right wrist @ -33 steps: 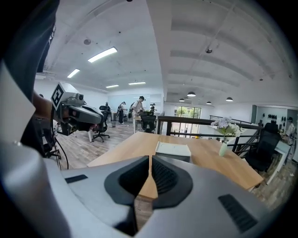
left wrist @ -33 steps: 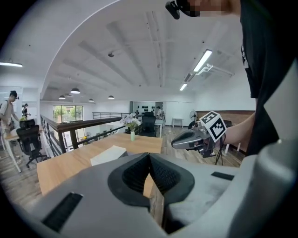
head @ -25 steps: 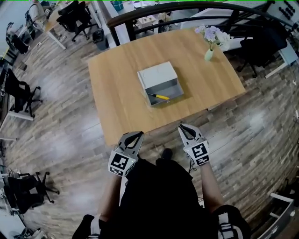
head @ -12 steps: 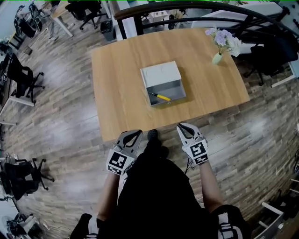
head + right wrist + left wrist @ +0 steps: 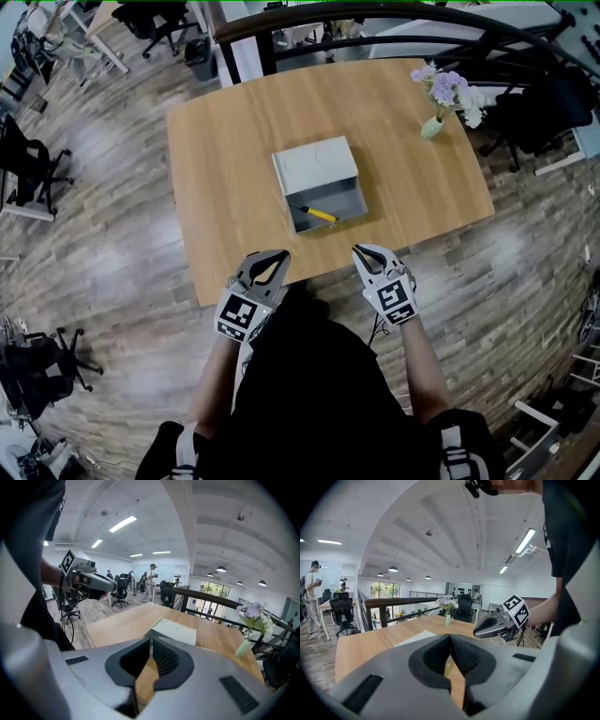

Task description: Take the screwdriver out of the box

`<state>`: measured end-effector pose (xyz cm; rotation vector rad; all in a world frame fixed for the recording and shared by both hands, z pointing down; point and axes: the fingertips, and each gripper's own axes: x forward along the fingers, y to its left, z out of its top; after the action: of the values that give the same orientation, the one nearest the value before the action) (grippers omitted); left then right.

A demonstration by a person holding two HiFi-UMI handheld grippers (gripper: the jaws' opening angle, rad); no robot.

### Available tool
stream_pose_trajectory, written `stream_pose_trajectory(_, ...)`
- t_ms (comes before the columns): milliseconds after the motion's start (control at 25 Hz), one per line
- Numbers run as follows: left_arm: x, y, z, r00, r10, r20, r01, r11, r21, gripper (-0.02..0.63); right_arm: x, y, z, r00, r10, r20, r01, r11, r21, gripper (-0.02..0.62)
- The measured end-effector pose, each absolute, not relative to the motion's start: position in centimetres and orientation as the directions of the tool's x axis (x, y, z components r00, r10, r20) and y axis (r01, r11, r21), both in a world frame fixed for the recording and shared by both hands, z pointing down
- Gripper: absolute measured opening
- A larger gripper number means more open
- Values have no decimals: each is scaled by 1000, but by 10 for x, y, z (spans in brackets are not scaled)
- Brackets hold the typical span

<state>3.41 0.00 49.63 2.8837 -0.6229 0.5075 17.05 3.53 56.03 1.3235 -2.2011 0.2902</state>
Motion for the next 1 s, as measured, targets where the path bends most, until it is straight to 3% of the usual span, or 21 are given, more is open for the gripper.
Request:
stream_pose_trajectory(280, 25, -53, 503, 869, -358, 341, -411, -906, 97, 23, 141, -20, 563, -379, -719, 582, -824, 549, 141, 35)
stream_pose_trajectory(600, 23, -98, 504, 894, -326, 308, -370, -924, 95, 23, 144, -49, 574, -309, -721, 620, -853, 499, 155, 35)
stream_pose_trajectory(1000, 5, -122, 514, 865, -400, 304, -455, -880, 137, 23, 142, -75, 607, -326, -648, 688, -799, 578, 165, 35)
